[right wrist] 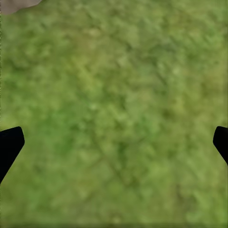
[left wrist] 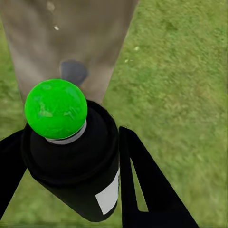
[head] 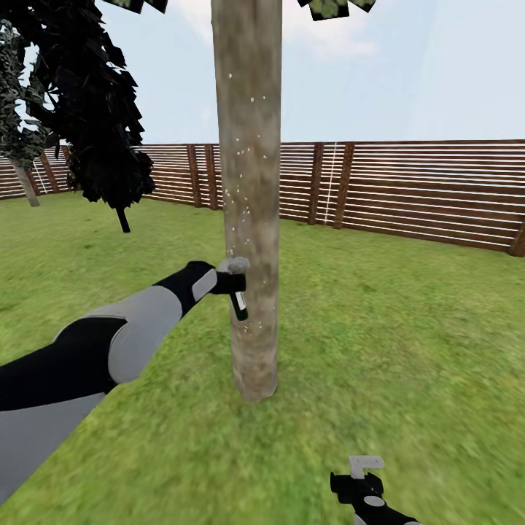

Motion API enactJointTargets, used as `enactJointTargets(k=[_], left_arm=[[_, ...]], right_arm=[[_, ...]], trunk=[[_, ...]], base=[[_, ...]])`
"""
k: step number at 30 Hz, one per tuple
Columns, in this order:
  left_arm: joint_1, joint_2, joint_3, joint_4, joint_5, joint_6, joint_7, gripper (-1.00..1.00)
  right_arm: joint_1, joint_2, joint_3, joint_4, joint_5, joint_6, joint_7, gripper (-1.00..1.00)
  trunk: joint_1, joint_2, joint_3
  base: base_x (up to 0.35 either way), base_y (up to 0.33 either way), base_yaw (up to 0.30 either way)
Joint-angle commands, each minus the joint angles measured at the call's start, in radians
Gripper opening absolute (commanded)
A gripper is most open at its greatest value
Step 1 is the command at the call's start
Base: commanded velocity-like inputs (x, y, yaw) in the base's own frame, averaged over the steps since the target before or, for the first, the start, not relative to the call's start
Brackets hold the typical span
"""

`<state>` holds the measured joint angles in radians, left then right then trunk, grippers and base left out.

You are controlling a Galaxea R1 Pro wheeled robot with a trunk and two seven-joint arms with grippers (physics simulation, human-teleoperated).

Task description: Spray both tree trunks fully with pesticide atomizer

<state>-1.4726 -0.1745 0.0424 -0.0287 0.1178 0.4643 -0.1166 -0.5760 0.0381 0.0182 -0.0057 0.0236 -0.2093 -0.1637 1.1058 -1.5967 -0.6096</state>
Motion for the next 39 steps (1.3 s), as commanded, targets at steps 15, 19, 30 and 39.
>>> enactJointTargets(k=[15, 19, 30, 39], left_arm=[[0.455, 0.000, 0.005, -0.002, 0.005, -0.434, 0.001, -1.00], [0.525, 0.000, 0.005, -0.003, 0.005, -0.481, 0.001, -1.00], [0.535, 0.008, 0.005, -0.004, 0.004, -0.486, 0.002, -1.00], [0.535, 0.012, 0.005, -0.004, 0.003, -0.484, 0.002, -1.00]], right_arm=[[-0.001, 0.004, 0.002, 0.001, 0.002, -0.004, -0.003, 1.00], [-0.001, 0.008, 0.002, 0.001, 0.000, -0.005, -0.001, 1.00], [0.001, 0.009, 0.000, 0.001, -0.001, -0.005, 0.000, 1.00], [0.001, 0.010, 0.000, 0.001, -0.001, -0.005, 0.000, 1.00]], trunk=[[0.000, -0.001, -0.001], [0.000, -0.001, -0.001], [0.000, -0.001, -0.001], [0.000, -0.001, -0.001]], base=[[0.000, 0.000, 0.000], [0.076, 0.073, 0.000], [0.154, 0.274, 0.000], [0.003, 0.349, -0.233]])
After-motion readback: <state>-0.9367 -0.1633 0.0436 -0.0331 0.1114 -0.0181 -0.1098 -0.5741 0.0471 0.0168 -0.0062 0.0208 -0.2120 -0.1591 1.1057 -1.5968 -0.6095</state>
